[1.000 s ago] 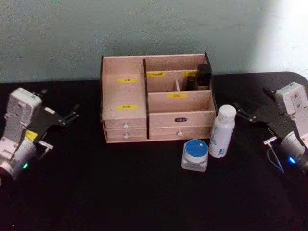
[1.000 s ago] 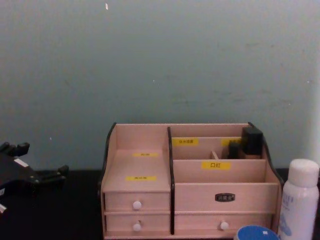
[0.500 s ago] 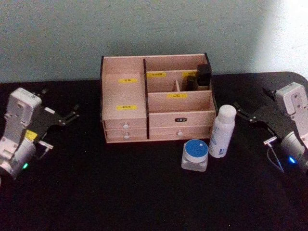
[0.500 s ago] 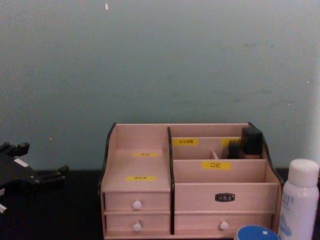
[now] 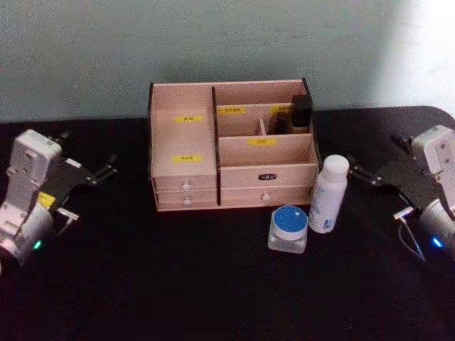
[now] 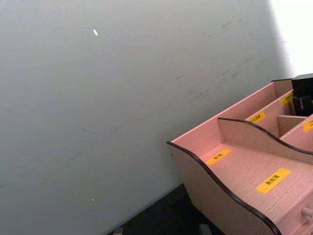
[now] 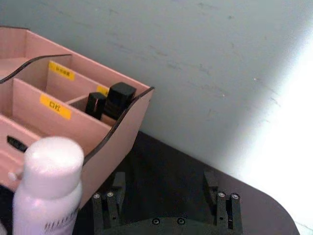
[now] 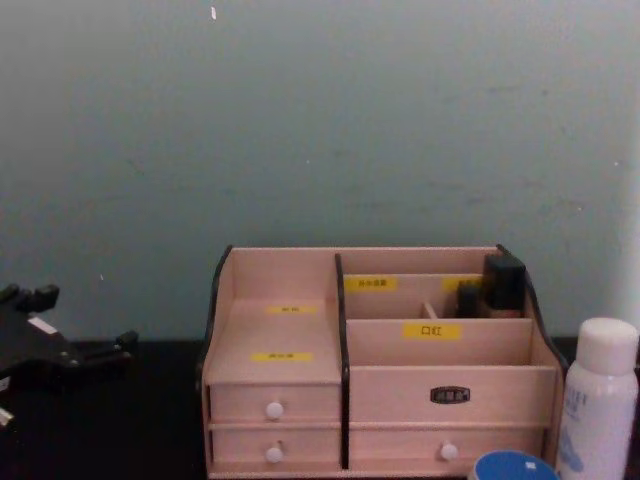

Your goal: Pick up the facial cleanser and watermelon frost from the table and place them into the tiered storage box.

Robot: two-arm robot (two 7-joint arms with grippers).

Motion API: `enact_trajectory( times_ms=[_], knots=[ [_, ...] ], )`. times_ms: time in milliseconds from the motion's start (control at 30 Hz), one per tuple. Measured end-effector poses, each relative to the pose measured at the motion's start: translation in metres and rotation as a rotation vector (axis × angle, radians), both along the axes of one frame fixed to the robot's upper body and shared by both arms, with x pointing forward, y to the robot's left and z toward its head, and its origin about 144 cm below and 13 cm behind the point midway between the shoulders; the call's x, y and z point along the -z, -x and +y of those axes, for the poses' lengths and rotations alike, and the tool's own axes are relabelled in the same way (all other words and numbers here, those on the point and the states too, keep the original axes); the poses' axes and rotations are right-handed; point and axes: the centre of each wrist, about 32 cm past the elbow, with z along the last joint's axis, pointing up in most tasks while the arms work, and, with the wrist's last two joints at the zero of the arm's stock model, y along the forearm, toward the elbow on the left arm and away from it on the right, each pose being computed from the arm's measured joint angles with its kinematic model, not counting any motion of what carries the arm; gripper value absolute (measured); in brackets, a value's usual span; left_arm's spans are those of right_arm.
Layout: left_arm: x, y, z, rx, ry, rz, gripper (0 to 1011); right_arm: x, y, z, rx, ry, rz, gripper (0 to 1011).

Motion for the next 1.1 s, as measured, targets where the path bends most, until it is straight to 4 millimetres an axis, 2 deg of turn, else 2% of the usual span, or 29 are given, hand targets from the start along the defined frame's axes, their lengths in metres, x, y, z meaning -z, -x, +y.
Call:
enact_trajectory(
  times_ms=[333,433,700,867,1100],
  knots=[
    [0.0,0.0,0.0,0.0,0.0,0.0,1001,-0.008,0.03,-0.011,-0.006,0.05,0.051,1002],
    [0.0,0.0,0.0,0.0,0.0,0.0,1001,-0.014,0.043,-0.014,-0.034,0.036,0.081,1002],
    [0.0,0.0,0.0,0.0,0.0,0.0,1001,-0.026,0.059,-0.012,-0.133,-0.034,0.189,1002],
    [0.0,0.0,0.0,0.0,0.0,0.0,1001,-0.03,0.062,-0.008,-0.188,-0.096,0.247,1002],
    [0.0,0.0,0.0,0.0,0.0,0.0,1001,-0.025,0.057,0.002,-0.184,-0.181,0.285,1002]
  ],
)
